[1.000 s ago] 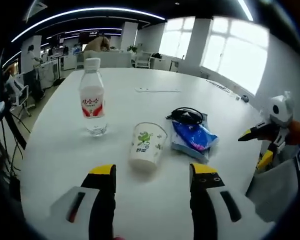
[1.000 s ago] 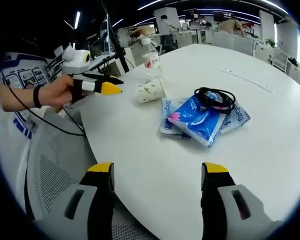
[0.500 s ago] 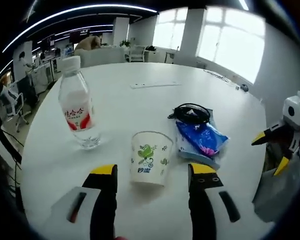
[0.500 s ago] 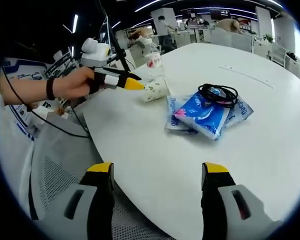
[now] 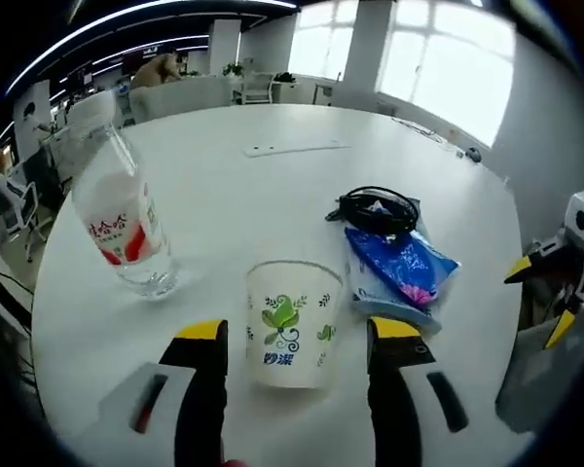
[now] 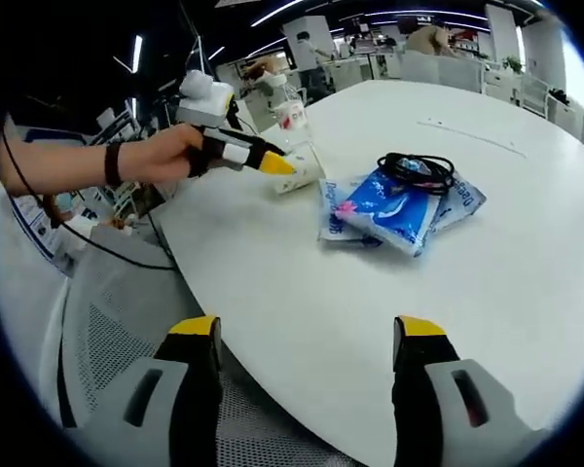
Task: Arrange the tabletop items into an orderly group along one side of the table until the central work area is clear of visible clutter.
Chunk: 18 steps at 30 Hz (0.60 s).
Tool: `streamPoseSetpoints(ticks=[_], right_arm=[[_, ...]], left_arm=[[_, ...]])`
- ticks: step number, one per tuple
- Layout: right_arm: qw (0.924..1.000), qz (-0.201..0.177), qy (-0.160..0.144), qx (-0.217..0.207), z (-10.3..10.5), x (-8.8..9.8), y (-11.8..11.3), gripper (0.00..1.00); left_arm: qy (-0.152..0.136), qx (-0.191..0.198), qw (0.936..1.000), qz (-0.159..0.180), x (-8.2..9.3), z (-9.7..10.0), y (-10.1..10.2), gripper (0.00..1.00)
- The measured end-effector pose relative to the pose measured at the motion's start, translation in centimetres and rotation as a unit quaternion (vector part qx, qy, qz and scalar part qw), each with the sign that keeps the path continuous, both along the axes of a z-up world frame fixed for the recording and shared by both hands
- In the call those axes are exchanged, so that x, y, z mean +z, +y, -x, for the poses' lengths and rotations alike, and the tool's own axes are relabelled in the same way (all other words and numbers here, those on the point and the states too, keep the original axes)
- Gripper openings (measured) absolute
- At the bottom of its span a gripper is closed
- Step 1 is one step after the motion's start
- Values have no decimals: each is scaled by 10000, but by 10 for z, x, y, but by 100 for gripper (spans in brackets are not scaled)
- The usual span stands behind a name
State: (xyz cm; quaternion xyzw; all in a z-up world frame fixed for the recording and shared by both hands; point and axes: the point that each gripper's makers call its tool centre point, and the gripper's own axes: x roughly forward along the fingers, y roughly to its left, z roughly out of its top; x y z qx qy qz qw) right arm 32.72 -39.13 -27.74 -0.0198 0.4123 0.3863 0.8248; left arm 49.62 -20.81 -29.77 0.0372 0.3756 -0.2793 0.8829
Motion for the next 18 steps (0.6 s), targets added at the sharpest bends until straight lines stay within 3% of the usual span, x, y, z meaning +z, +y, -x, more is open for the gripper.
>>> streamPoseSetpoints(ticks=[18], right_arm=[[9999,-54,28,-107,-4,-1,-5,72]], left_arm=[[238,-20,9996,-145,-18,-6,-5,53]])
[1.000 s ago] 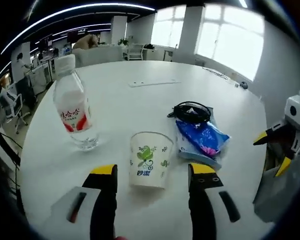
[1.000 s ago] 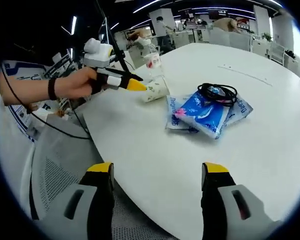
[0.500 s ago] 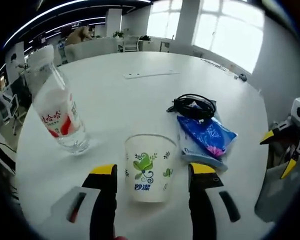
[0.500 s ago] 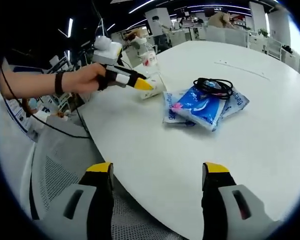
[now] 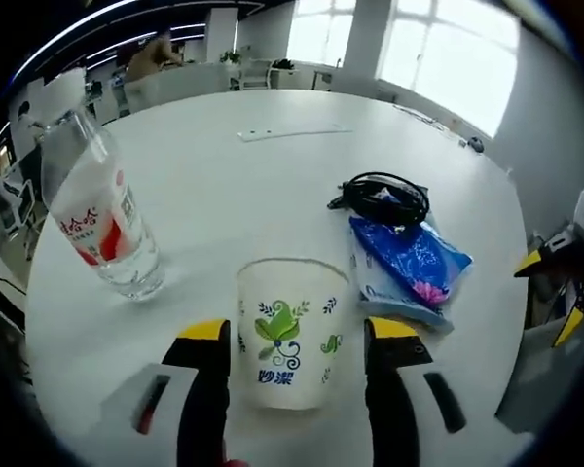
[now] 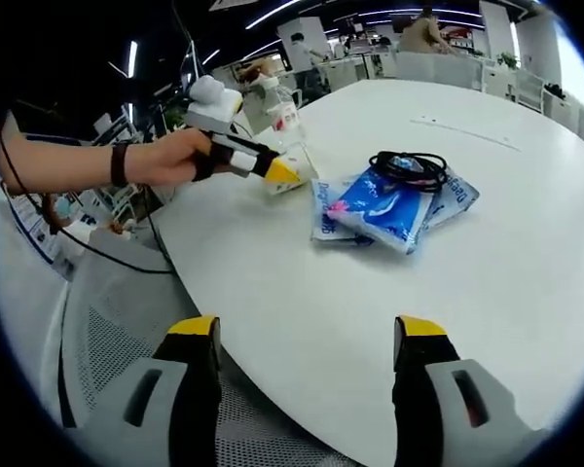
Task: Arrange the tabletop items into an orderly group along one side of the table until the central work area is clear of visible clutter.
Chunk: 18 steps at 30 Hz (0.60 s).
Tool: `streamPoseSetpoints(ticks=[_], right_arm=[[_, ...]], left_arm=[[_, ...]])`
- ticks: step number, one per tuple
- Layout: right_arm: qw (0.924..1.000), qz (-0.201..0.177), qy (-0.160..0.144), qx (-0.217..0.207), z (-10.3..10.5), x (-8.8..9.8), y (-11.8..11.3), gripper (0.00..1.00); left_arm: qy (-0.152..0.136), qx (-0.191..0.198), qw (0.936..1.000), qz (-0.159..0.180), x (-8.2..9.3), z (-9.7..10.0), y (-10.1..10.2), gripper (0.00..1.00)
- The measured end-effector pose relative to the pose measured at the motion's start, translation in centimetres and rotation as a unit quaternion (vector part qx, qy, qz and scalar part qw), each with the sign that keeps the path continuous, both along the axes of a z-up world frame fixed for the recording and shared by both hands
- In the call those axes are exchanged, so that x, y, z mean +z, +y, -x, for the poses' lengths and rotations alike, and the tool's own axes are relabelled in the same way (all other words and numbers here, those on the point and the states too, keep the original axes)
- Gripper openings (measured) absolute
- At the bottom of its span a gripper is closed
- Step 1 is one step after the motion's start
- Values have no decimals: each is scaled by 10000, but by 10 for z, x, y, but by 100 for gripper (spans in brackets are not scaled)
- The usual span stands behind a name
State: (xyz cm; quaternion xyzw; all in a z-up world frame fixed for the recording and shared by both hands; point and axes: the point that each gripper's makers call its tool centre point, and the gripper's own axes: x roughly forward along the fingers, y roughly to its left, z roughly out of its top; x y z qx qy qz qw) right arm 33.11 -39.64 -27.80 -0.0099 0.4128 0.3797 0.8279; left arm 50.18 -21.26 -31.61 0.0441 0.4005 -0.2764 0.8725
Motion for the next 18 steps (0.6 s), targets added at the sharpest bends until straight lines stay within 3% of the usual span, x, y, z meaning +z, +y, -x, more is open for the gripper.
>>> streamPoseSetpoints(ticks=[3,18], right_arm=[[10000,-8,-10,-4,-1,1,0,72],[10000,-47,-79,-38,-4,4,-2,72]], left_arm=[[-17,-27,10000,-89,-1,0,2,41],[-92,-22,9998,170,17,25,4,38]])
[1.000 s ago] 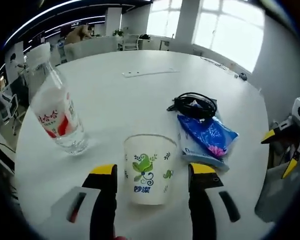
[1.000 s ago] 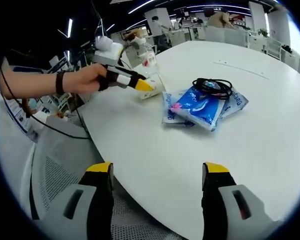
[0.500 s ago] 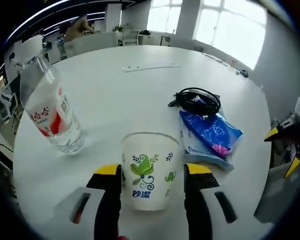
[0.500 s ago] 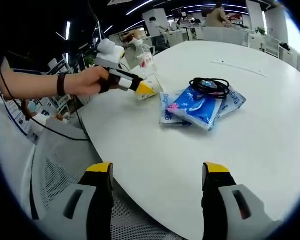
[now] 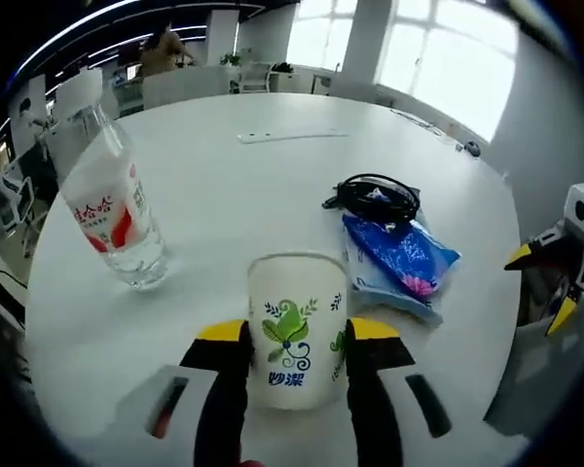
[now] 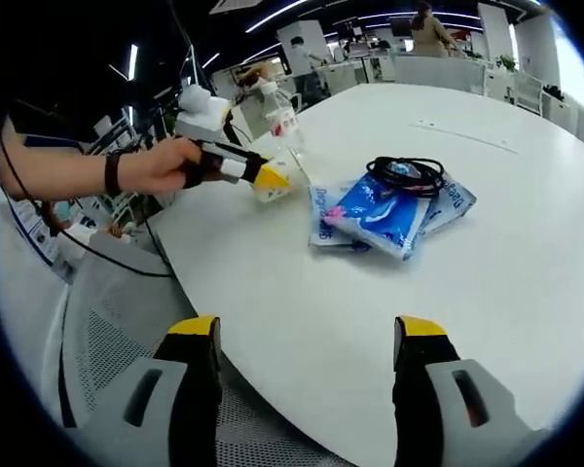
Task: Arrange the tabletop items into an orderly group along one side of the table until the central work area is clear of visible clutter.
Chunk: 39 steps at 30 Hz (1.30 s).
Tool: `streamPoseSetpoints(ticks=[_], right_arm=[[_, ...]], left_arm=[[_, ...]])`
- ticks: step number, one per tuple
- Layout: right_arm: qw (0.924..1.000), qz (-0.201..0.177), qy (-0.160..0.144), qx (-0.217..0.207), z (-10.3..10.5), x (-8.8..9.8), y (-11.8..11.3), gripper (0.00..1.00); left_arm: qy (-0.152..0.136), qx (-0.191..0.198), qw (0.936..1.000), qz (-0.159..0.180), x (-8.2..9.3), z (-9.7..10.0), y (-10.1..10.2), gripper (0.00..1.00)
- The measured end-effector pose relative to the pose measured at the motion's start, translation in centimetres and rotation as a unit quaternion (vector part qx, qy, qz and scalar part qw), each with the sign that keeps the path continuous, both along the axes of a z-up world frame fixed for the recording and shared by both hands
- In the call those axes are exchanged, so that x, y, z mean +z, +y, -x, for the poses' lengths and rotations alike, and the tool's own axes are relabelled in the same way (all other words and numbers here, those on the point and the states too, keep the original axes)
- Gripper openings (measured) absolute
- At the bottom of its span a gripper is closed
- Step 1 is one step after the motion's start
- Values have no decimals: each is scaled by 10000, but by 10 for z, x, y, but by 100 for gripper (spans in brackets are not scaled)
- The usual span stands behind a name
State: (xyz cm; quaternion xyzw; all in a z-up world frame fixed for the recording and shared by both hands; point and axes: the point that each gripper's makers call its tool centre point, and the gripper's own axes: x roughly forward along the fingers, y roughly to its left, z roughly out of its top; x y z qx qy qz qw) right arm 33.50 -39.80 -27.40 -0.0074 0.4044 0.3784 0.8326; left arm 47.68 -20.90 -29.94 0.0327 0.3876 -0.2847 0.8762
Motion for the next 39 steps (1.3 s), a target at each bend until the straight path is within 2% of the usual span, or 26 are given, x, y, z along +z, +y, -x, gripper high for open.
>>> streamPoseSetpoints(ticks=[10,12,26,36,39], right_arm=[[9999,-104,7,22,1,4,3,72],[9999,-121,-3,58,2,7,4,72],[9993,-265,16,262,4,13,10,71],[9977,-581,4,363,2,23,21,70],[9960,-801,46,404,3,29,26,69]], left_arm=[[-150,-118,9998,9,9,25,5,39],[-150,-179,9997,-20,10,37,4,39],[-186,-306,9994,-21,14,66,9,39],[-305,-929,9950,-221,22,89,-11,39],[-328,-1054,9934,-300,23,94,-17,39]])
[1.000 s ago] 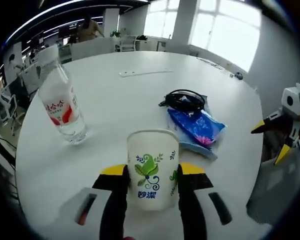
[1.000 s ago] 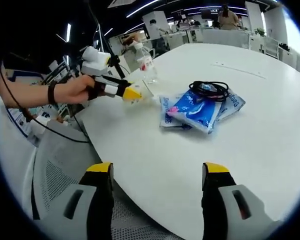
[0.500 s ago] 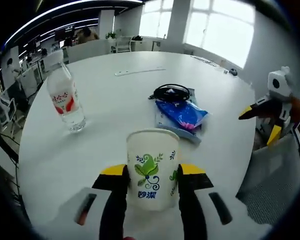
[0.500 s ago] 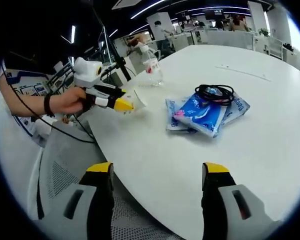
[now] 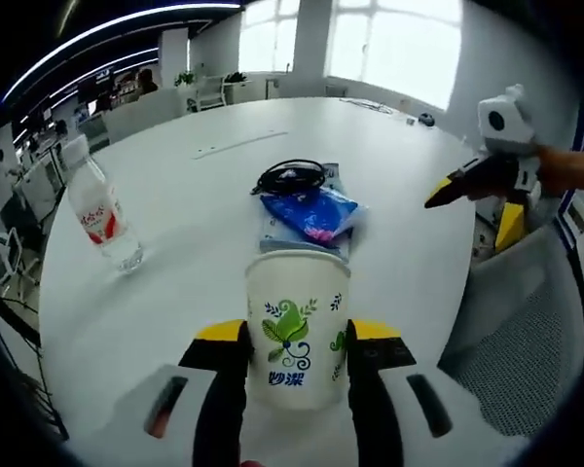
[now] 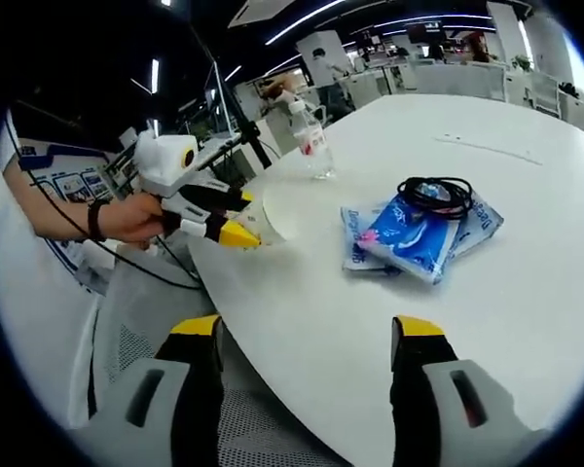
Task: Arrange the tabletop items into an orderly group along one side of the table until the central work area is clear of visible clutter.
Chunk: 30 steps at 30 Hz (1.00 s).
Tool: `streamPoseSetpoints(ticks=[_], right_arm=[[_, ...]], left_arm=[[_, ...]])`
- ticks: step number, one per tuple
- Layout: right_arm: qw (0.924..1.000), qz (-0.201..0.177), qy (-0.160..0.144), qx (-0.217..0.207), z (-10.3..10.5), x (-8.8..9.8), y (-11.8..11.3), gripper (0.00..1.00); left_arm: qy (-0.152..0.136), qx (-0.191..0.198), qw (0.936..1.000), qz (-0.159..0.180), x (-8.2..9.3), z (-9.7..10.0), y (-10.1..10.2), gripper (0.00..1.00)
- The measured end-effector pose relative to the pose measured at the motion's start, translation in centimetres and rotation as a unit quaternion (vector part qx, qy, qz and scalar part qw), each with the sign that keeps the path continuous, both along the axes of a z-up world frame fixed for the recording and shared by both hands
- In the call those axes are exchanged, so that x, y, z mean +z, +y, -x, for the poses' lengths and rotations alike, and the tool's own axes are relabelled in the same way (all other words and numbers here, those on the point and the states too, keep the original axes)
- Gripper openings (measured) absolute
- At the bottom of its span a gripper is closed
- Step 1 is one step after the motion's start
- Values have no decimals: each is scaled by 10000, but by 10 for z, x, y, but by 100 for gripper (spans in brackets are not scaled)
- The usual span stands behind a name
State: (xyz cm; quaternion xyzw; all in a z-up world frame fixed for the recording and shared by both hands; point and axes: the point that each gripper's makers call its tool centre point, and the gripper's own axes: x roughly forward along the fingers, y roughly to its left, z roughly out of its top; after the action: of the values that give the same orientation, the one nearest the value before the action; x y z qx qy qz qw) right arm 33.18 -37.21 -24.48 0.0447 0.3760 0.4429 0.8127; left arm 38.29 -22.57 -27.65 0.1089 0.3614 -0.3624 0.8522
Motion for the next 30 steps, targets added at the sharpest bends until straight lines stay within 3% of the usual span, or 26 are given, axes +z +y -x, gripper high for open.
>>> streamPoseSetpoints(ticks=[19,30], right_arm=[[9953,-944,207,15,-6,32,25,65],[9922,-1182,404,19,-3,34,36,61]], left_arm=[[-206,-968,9951,-23,17,32,-63,40],[-466,-1538,9869,-175,26,49,-90,40]])
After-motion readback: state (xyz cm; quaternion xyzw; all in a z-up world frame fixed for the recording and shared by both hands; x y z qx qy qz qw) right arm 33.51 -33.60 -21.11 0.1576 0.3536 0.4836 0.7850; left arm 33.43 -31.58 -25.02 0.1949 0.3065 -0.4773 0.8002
